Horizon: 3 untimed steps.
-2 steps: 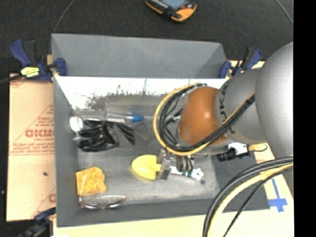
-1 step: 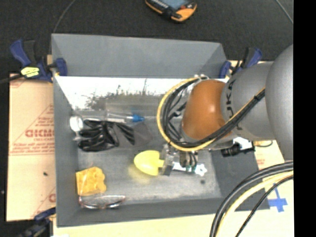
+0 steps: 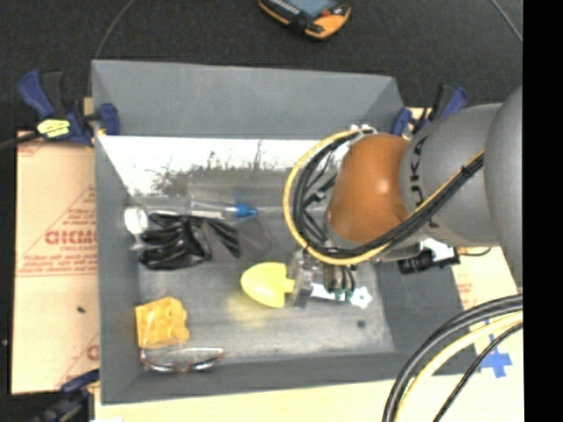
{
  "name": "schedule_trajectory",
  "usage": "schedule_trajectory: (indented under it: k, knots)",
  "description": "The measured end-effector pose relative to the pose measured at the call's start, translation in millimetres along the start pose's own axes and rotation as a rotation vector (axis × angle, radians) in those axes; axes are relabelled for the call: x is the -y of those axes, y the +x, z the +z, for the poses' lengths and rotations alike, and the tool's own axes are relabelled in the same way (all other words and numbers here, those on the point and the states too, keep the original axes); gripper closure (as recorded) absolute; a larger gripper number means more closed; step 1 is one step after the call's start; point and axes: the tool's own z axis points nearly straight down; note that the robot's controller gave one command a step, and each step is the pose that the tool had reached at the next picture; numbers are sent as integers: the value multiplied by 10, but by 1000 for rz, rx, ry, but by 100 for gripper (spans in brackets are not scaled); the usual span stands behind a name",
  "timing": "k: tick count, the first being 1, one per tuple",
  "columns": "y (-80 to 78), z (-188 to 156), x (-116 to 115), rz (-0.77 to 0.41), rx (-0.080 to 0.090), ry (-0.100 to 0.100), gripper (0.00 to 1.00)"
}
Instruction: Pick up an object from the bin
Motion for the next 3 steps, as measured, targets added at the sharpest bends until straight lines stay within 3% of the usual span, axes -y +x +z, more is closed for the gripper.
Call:
schedule_trajectory:
  k: [3]
  knots:
    - [-2,-165,1,-4,0,-1,100]
